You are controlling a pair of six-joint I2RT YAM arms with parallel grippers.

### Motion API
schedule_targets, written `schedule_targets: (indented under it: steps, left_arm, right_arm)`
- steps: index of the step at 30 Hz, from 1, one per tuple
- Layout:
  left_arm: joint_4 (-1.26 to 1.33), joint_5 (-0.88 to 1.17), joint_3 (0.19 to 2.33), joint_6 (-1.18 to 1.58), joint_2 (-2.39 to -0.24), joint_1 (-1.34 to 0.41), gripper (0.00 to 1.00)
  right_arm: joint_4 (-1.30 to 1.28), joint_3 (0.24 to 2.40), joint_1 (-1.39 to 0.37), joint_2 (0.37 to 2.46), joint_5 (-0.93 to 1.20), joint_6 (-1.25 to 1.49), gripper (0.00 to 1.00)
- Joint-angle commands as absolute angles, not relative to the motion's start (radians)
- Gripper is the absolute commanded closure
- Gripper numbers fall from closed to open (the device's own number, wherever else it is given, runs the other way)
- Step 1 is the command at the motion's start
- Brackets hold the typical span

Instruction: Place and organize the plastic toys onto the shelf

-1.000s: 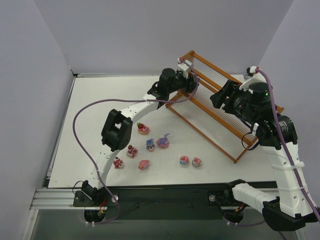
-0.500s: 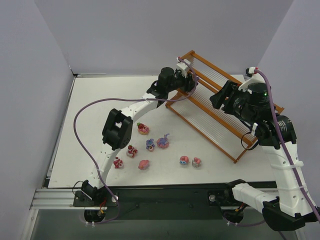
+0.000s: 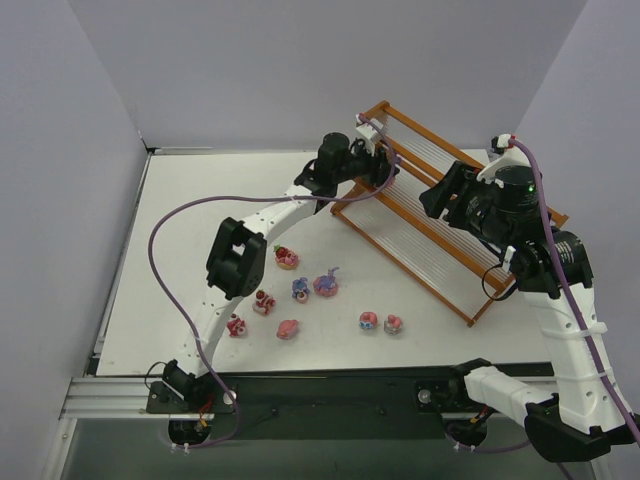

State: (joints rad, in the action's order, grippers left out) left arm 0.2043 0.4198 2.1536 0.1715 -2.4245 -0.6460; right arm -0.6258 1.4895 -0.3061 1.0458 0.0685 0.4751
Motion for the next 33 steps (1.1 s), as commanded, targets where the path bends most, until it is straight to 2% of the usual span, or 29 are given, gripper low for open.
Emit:
schedule_targets:
  steps: [1, 2, 11, 15, 18, 24, 33]
  left_arm:
    - [0.193, 0.454, 2.218, 0.201, -2.448, -0.640, 0.46]
    - [0.196, 0.448, 2.220, 0.204, -2.451, -0.640, 0.42]
    - [0.213, 0.396, 2.207, 0.224, -2.434, -0.641, 0.36]
    - [0.259, 0.361, 2.168, 0.229, -2.404, -0.644, 0.20]
    - [0.304, 0.333, 2.135, 0.230, -2.372, -0.647, 0.14]
    - [0.330, 0.316, 2.106, 0.233, -2.316, -0.652, 0.11]
    - [0.413, 0.299, 1.905, 0.236, -2.137, -0.661, 0.08]
  right_arm:
    - [-0.624, 1.496, -0.298, 1.040, 0.066, 0.485, 0.42]
    - [-0.624, 1.496, -0.296, 1.040, 0.067, 0.482, 0.42]
    - [-0.624, 1.494, -0.298, 1.035, 0.058, 0.479, 0.42]
    - [-0.627, 1.491, -0.298, 1.029, 0.038, 0.479, 0.42]
    - [-0.634, 1.493, -0.298, 1.028, 0.031, 0.476, 0.41]
    - [-0.644, 1.496, -0.298, 1.029, 0.032, 0.472, 0.38]
    - [-0.661, 1.491, -0.298, 1.028, 0.055, 0.466, 0.37]
